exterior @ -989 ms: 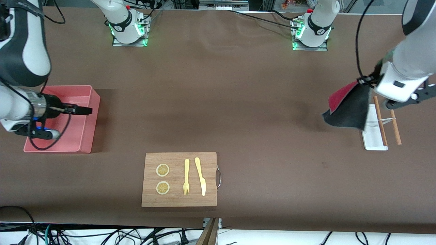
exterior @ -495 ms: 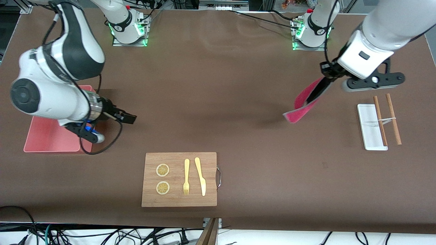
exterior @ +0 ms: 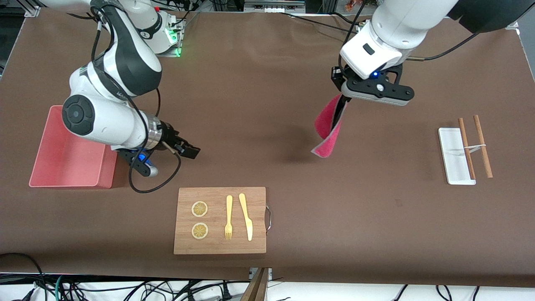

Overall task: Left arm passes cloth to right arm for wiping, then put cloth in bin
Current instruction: 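Carry the cloth to mid-table with the left gripper while the right gripper approaches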

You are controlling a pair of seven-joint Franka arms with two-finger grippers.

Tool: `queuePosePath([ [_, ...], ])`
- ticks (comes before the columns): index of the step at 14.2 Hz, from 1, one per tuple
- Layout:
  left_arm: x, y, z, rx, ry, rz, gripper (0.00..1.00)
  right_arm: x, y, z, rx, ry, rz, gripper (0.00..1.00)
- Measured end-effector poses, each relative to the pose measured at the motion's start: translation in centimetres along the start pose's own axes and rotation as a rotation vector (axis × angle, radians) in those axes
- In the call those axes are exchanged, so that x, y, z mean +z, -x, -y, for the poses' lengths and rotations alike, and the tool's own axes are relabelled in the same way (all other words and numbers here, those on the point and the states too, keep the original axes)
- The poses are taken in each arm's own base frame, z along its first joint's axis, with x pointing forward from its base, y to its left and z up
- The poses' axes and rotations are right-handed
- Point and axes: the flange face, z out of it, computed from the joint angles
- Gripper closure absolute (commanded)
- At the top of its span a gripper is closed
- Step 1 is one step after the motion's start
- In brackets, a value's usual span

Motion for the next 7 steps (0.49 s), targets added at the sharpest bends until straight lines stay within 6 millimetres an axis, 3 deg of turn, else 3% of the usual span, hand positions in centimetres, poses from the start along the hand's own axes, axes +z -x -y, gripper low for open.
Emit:
queuePosePath([
  [5,-0.5,0.9,-4.9,0.11,0.058,-0.086,1.0,3.6,5.0,5.0,0.088,-0.102,-0.001,0.0],
  [7,-0.5,1.3,-6.4,0.133,0.077,-0.108,1.0,4.1,6.5,6.4,0.108,-0.141,-0.007,0.0],
])
